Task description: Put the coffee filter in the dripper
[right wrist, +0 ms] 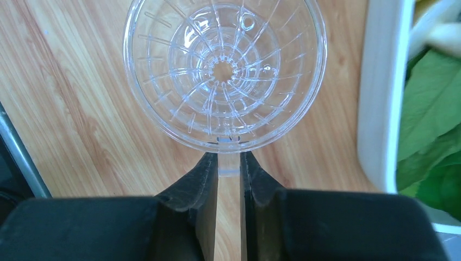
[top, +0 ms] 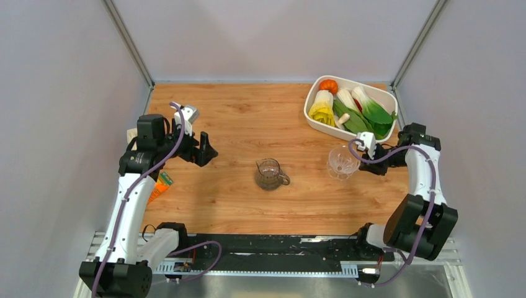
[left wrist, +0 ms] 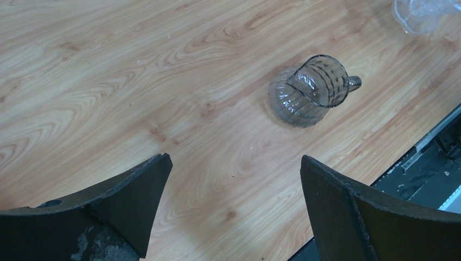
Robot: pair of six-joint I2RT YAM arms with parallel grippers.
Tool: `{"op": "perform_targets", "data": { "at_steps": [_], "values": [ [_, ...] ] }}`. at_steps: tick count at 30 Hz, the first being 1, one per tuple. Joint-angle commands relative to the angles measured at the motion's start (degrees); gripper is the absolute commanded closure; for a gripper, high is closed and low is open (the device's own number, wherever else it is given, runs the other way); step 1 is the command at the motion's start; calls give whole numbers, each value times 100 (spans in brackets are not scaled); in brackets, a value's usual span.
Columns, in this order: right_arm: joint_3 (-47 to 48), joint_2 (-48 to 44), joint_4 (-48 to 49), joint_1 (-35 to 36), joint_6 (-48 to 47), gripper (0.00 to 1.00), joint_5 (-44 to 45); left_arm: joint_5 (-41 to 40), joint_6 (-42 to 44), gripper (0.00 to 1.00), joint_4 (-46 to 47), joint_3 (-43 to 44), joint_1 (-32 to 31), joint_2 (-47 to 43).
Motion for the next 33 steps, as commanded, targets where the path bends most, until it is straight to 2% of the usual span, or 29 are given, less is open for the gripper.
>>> {"op": "perform_targets", "data": {
  "at_steps": [1,3,5,9,12,15,22,27,33],
  "values": [
    [633,-481,-529,431,661,100,-1041,58,-144,0,361,-81,37,-133],
    [841,-684,-406,931,1262,100,-1129,41,-227,0,462,-87,37,-145],
    [1053,-836,-40,1706,2299,100,-1061,29,-316,0,516,-75,37,-155],
    [1268,-1045,1032,3311,4110,100,-413,-57,-561,0,598,-50,37,-166],
    [1432,-941,1573,4383,4984,100,287,-72,-674,0,642,-78,37,-202],
    [1610,-616,1934,5112,5640,100,756,-109,-737,0,690,-112,37,-223],
    [1735,83,2583,5952,6584,100,1574,-234,-715,0,651,-70,37,-276],
    [1571,255,2915,6178,7011,100,2127,-273,-717,0,650,-114,37,-304],
    [1177,164,3329,6256,7445,100,2275,-282,-721,0,678,-119,37,-303]
  ]
}}
